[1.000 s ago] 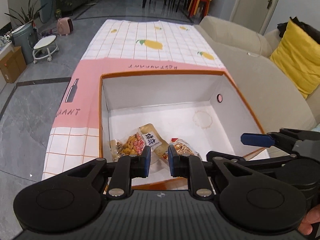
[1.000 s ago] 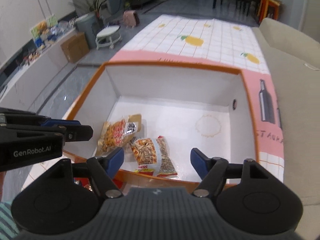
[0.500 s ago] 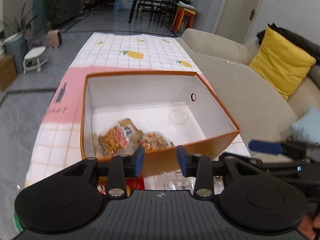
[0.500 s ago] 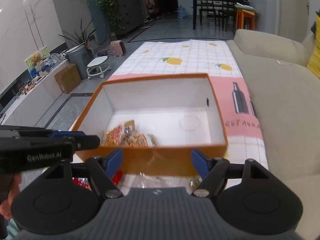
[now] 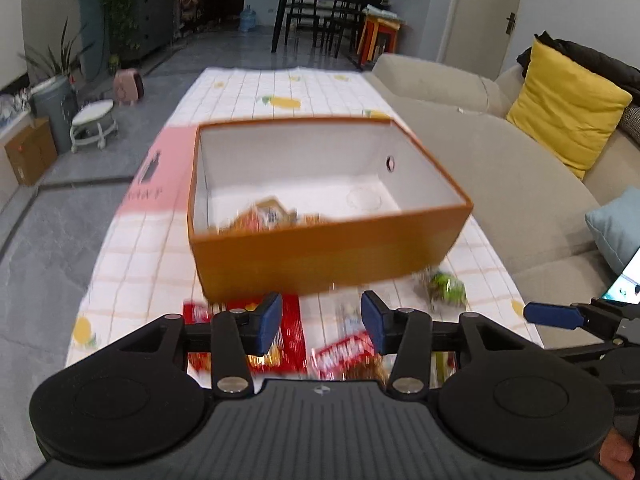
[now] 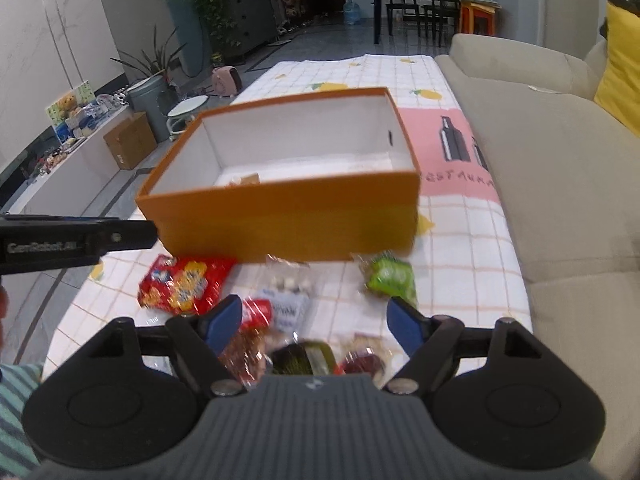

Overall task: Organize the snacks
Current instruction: 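Withdraw both grippers from the box back to the snack pile, then grasp the red-labelled meat pack with the left gripper while the right gripper grasps the red-wrapped sweet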

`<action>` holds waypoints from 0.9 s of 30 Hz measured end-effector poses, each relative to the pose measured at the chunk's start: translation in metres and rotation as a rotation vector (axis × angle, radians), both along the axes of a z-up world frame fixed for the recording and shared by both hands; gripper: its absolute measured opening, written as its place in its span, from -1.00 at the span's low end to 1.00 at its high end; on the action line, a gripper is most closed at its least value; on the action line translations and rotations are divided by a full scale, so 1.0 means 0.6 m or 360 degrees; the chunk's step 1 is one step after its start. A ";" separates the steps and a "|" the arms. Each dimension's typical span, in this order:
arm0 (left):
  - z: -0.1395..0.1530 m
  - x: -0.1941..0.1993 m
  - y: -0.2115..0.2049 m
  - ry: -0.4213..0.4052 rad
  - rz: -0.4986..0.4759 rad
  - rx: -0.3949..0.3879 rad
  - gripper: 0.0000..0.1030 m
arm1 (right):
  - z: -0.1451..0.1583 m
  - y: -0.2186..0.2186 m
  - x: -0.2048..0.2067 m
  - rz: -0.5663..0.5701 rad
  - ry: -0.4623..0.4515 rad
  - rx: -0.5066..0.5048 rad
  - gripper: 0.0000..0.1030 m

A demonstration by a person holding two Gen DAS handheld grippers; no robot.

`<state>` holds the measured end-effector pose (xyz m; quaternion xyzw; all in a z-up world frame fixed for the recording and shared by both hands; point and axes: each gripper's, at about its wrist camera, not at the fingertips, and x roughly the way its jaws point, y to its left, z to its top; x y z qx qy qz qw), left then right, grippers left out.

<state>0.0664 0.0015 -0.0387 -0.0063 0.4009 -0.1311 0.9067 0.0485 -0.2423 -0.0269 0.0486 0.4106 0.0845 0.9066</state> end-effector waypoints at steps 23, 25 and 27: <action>-0.104 -0.029 0.014 0.0302 -0.0048 -0.0183 0.16 | -0.088 0.014 -0.025 0.0048 0.0174 -0.0025 0.34; -0.108 -0.029 -0.001 0.0325 -0.0070 -0.0198 0.16 | -0.088 0.011 -0.024 0.0031 0.0174 -0.0056 0.27; -0.113 -0.027 -0.016 0.0343 -0.0070 -0.0202 0.17 | -0.089 0.004 -0.023 0.0011 0.0178 -0.0071 0.26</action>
